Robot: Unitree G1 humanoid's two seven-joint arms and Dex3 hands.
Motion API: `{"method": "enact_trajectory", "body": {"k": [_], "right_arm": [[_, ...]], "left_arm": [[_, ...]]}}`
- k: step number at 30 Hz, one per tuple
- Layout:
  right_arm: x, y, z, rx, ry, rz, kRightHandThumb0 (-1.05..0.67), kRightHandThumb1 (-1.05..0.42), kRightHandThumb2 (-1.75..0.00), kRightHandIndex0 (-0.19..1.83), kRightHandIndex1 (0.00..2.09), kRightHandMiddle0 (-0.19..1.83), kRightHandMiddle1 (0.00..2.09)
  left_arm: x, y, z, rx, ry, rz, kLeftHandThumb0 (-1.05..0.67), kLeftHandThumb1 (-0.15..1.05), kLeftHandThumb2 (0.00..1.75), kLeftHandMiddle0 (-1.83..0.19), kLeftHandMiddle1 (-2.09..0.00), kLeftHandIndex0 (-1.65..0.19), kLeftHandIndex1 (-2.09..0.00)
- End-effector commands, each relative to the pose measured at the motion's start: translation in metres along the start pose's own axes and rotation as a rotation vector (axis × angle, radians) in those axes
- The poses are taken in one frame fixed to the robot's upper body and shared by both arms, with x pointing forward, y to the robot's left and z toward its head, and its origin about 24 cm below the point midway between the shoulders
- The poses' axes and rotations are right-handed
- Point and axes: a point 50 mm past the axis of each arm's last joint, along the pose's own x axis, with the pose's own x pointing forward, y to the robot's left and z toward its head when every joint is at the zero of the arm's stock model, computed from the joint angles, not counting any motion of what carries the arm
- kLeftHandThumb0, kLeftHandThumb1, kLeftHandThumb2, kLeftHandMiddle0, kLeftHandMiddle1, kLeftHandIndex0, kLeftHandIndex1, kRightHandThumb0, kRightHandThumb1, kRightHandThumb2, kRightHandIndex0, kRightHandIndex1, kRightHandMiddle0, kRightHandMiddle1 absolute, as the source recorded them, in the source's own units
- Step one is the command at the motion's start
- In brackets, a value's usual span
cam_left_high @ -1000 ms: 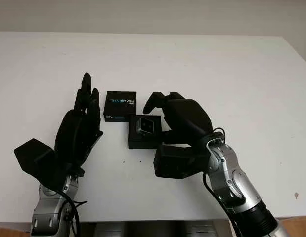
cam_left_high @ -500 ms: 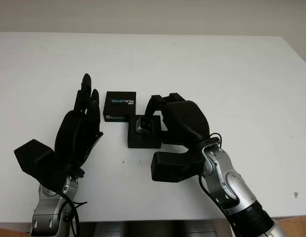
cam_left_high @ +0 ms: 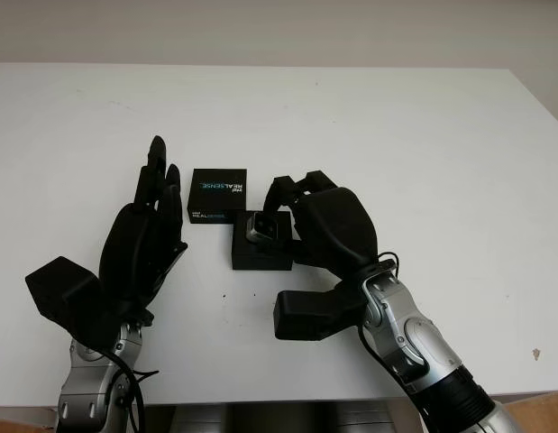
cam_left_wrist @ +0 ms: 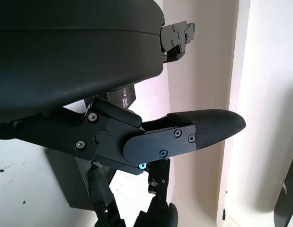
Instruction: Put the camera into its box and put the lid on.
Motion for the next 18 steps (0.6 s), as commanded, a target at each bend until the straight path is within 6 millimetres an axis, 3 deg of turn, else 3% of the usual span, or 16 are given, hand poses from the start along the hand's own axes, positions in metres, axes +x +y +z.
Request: {"method": "enact_trajectory", "body": {"k": [1,8,18], "right_arm": [[0.002,-0.001,-0.002,0.031,0.010,-0.008,-0.41,-1.04,-0.06,0.22,1.01,0.34,1.63],[0.006,-0.017,-0.006,0.308,0.061,0.018,-0.38,-1.01,-0.05,0.16,1.01,0.29,1.63],[0.013,-0.053,-0.010,0.433,0.077,0.078,-0.40,-1.00,-0.05,0.18,0.87,0.27,1.69]], "left_arm": [[-0.001,-0.001,0.001,0.004,-0.012,0.000,-0.82,1.05,0.62,0.19,0.00,0.19,0.00],[-0.002,0.000,0.001,0.018,-0.012,0.007,-0.82,1.05,0.63,0.19,0.00,0.19,0.00],[-0.004,-0.004,0.001,-0.001,-0.009,0.010,-0.82,1.05,0.62,0.19,0.00,0.19,0.00]]}}
